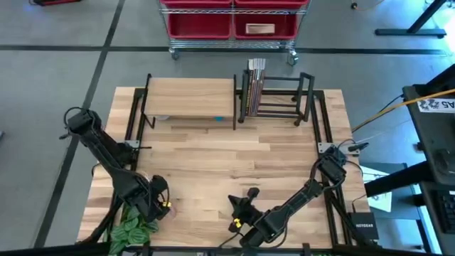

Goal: Stock shelves
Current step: Move the shelf to the center

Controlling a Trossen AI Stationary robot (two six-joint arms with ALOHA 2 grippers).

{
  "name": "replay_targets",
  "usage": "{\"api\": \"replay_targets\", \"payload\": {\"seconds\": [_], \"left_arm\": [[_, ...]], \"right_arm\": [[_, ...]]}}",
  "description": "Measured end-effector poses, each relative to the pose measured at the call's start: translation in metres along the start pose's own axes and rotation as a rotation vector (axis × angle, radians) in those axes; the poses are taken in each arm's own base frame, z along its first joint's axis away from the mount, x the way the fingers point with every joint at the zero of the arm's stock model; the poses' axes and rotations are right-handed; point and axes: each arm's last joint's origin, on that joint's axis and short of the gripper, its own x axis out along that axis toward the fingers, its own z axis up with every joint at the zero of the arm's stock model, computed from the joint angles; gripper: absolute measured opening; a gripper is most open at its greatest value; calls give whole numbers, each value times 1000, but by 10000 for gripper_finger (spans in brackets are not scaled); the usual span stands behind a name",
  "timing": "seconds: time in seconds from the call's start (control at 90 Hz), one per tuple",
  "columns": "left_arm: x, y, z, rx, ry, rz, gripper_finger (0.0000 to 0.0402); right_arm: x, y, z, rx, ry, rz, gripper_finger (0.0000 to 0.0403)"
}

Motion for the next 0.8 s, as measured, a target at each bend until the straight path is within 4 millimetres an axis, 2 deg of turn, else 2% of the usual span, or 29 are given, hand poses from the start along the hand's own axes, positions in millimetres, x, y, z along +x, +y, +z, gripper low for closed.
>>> {"api": "replay_targets", "payload": {"seconds": [0.189,0.433,0.6,0.8], "left_arm": [[-7,6,2,-14,-11,14,337],[-24,-1,4,-10,-32,6,338],[-50,-9,9,5,-105,-11,338],[-87,-16,22,5,-270,-28,338]], "right_arm": [[0,0,0,0,0,0,0],[1,0,0,2,0,-1,0],[1,0,0,2,0,-1,0],[1,0,0,3,0,-1,0]]}}
